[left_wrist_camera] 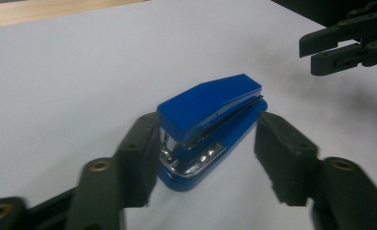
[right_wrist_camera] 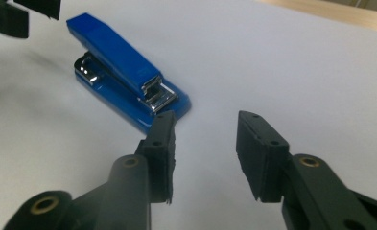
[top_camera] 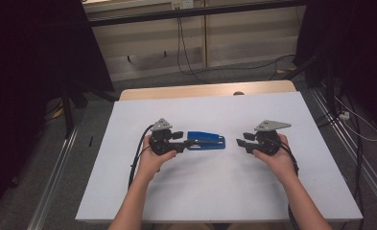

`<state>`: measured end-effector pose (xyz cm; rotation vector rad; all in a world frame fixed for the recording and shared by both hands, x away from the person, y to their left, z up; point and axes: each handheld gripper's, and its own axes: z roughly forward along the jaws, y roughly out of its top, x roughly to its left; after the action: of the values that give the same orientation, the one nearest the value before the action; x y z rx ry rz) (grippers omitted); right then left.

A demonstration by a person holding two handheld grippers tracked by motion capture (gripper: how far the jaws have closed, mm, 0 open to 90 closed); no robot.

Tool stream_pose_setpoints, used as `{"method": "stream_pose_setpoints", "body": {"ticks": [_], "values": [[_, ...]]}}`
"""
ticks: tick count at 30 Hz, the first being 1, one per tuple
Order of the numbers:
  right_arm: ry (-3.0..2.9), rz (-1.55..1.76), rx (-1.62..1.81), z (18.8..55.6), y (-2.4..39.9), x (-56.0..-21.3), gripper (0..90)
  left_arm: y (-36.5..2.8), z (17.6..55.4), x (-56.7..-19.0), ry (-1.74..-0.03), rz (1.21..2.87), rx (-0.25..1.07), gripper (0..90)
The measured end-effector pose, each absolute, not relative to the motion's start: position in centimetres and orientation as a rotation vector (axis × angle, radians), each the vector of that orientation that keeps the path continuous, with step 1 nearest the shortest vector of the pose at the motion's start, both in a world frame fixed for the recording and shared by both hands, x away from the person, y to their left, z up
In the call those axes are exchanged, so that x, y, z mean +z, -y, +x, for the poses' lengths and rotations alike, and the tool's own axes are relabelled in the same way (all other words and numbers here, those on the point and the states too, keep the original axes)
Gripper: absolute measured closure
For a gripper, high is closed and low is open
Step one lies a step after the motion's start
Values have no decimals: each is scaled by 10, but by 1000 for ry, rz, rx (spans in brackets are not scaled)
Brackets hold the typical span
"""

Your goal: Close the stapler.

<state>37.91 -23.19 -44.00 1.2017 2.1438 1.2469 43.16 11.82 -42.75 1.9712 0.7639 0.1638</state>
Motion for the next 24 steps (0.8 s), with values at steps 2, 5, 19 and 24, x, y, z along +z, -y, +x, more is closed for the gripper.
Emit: {"method": "stream_pose_setpoints", "body": {"ticks": [2, 5, 19, 24], "values": [[-2133, 1195, 1256, 377, 232, -437, 550, -118, 431, -425, -765, 1972, 173, 296], [-2111, 1188, 1260, 371, 233, -433, 484, -120, 428, -421, -769, 1967, 167, 244], [-2033, 1205, 1315, 317, 250, -424, 243, -155, 401, -417, -753, 1948, 164, 104], [-2026, 1228, 1313, 306, 256, -429, 211, -164, 395, -417, -740, 1950, 162, 101]]}}
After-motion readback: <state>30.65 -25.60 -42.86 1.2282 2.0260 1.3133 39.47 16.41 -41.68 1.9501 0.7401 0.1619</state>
